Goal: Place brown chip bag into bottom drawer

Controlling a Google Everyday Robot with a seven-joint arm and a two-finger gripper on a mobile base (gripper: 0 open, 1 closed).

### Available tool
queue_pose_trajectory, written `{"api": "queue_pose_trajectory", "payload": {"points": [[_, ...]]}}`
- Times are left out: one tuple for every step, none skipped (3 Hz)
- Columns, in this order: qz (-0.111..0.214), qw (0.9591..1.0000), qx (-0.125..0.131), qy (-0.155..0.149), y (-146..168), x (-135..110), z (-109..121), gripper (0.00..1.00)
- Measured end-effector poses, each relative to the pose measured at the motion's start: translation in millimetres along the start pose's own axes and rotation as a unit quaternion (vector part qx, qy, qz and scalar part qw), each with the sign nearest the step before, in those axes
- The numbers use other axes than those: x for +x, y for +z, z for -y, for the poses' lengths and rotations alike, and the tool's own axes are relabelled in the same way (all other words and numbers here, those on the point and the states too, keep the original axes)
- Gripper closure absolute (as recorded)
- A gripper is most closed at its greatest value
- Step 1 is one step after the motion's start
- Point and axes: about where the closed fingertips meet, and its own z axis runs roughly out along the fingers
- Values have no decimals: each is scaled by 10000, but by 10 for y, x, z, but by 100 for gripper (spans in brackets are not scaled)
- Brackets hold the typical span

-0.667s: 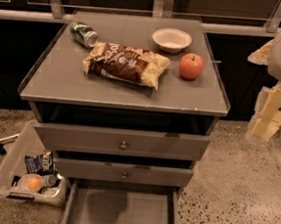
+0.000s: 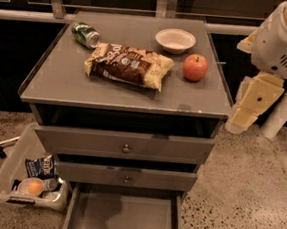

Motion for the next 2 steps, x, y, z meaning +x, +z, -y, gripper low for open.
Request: {"api": "queue_pose_trajectory", "payload": {"points": [[458, 9987, 233, -28, 51, -297, 150, 0], [1071, 9927, 561, -44, 41, -597, 317, 0]]}}
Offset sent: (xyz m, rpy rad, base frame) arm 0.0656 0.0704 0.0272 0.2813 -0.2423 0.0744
